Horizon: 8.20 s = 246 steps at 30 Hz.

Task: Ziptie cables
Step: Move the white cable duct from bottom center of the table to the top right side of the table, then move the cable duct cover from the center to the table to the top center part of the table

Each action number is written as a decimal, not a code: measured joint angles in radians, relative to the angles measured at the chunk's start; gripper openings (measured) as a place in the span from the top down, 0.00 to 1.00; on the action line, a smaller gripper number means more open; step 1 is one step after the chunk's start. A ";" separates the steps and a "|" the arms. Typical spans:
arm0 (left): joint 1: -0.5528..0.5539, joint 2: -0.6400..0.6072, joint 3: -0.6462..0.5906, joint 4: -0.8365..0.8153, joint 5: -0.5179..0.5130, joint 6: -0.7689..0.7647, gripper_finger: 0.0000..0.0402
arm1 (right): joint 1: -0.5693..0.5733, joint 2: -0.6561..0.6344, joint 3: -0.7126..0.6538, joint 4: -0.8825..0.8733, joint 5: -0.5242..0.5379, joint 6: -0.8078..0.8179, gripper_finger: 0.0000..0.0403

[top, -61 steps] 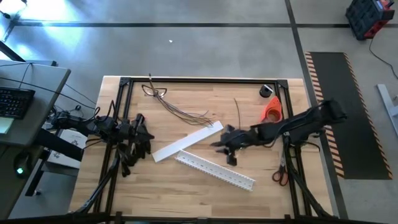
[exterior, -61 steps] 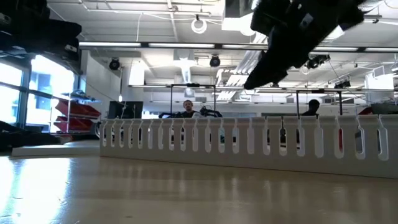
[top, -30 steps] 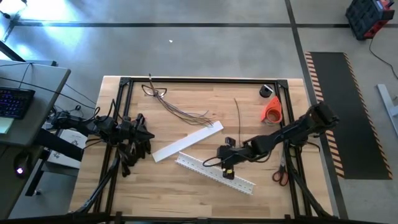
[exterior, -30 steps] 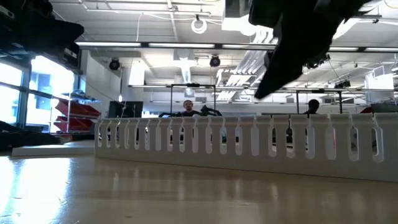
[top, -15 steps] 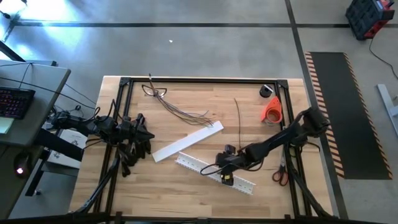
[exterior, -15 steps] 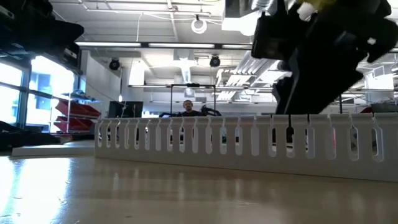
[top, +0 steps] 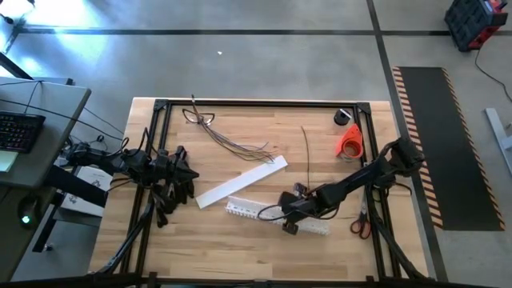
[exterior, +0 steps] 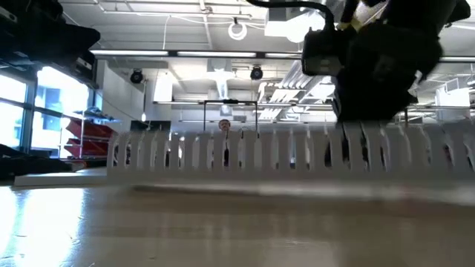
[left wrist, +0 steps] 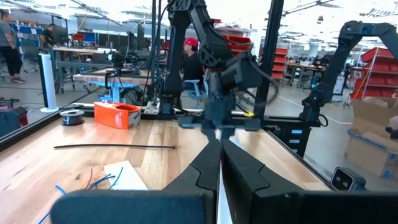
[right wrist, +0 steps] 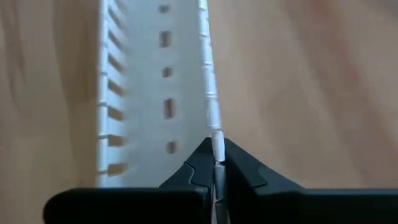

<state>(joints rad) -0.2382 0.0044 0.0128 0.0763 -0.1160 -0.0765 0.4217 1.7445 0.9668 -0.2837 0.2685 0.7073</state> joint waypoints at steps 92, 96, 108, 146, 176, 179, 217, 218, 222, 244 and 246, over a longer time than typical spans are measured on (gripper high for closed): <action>0.000 0.008 0.000 0.258 -0.419 0.122 1.00 | -0.535 0.359 0.244 0.377 -0.665 -1.246 0.25; 0.000 0.008 0.000 0.255 -0.409 0.111 1.00 | -0.539 0.370 0.245 0.381 -0.658 -1.255 0.25; 0.000 0.009 0.000 0.233 -0.340 0.055 1.00 | -0.547 0.443 0.246 0.439 -0.584 -1.162 0.29; 0.000 0.020 -0.001 0.212 -0.331 0.043 1.00 | -0.540 0.489 0.266 0.569 -0.603 -1.104 0.14; 0.000 0.020 0.000 0.209 -0.332 0.032 1.00 | -0.552 0.344 0.256 0.528 -0.561 -0.884 0.48; 0.000 0.020 0.000 0.207 -0.332 0.028 1.00 | -0.574 0.293 0.257 0.494 -0.566 -0.894 0.48; 0.000 0.021 0.000 0.205 -0.330 0.026 1.00 | -0.655 0.376 0.262 0.467 -0.522 -1.128 0.05; 0.000 0.021 0.000 0.205 -0.330 0.026 1.00 | -0.657 0.390 0.262 0.466 -0.522 -1.127 0.04; 0.000 0.021 0.000 0.205 -0.329 0.026 1.00 | -0.657 0.432 0.264 0.499 -0.482 -1.119 0.06; 0.000 0.021 0.000 0.205 -0.319 0.006 1.00 | -0.650 0.474 0.261 0.504 -0.527 -0.971 0.49; 0.000 0.021 0.000 0.205 -0.311 0.006 1.00 | -0.643 0.457 0.261 0.511 -0.527 -0.955 0.49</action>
<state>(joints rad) -0.2382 0.0254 0.0124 0.2817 -0.4274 -0.0707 -0.2215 2.2015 1.2277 0.2276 -0.2586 -0.2474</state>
